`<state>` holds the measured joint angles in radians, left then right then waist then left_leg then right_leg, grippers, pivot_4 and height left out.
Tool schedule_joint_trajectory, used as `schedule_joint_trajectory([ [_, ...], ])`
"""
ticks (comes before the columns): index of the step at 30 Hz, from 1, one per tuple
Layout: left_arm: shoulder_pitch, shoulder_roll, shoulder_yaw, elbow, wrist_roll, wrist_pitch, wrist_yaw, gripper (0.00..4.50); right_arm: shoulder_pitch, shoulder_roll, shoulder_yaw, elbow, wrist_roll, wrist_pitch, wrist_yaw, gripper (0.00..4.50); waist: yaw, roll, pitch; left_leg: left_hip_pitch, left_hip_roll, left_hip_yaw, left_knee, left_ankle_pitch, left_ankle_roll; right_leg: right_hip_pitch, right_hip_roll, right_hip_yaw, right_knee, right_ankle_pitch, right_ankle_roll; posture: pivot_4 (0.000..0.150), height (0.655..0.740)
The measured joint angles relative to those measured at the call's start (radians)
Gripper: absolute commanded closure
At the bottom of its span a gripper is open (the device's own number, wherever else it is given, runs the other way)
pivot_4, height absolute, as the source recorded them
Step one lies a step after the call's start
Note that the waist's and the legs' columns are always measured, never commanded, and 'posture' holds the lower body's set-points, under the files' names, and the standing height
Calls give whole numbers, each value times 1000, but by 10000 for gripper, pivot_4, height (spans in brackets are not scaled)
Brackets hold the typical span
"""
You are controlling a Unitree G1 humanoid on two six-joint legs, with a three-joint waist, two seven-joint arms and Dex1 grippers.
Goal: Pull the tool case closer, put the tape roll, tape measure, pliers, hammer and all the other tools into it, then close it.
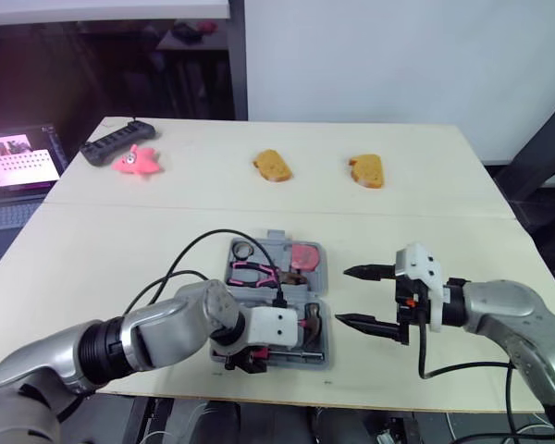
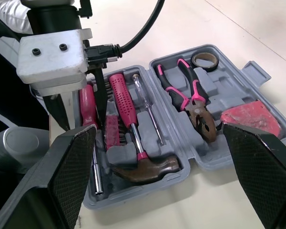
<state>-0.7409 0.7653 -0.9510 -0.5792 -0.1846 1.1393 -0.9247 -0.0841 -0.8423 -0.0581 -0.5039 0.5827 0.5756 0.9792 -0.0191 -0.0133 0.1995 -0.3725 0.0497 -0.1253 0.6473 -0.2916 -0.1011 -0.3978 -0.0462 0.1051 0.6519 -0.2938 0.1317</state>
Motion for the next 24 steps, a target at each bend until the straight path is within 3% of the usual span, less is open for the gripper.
schedule_joint_trajectory([
  [7,33,108,152,-14,-26,-19,-35,19149,-4,9,5,0,0,3,-12,0,1,0,0,-1,0,0,0,0,0,0,0,0,0,0,0,1500,7400],
  [10,85,146,230,-40,-65,-32,-58,27402,-1,9,5,0,0,7,-17,0,1,0,0,-1,0,0,0,0,0,0,0,0,0,0,0,1500,7400],
  [13,128,176,288,-70,-101,-38,-79,42511,5,10,4,-1,0,8,-22,0,2,0,0,-1,0,0,0,0,0,0,0,0,0,0,0,1500,7400],
  [14,141,180,304,-75,-110,-39,-82,44679,6,10,4,-1,0,8,-22,0,2,0,0,-1,0,0,0,0,0,0,0,0,0,0,0,1500,7400],
  [24,243,83,315,7,-81,-167,-33,44679,8,10,4,-1,0,8,-35,0,2,0,0,-1,0,0,0,0,0,0,0,0,0,0,0,1500,7400],
])
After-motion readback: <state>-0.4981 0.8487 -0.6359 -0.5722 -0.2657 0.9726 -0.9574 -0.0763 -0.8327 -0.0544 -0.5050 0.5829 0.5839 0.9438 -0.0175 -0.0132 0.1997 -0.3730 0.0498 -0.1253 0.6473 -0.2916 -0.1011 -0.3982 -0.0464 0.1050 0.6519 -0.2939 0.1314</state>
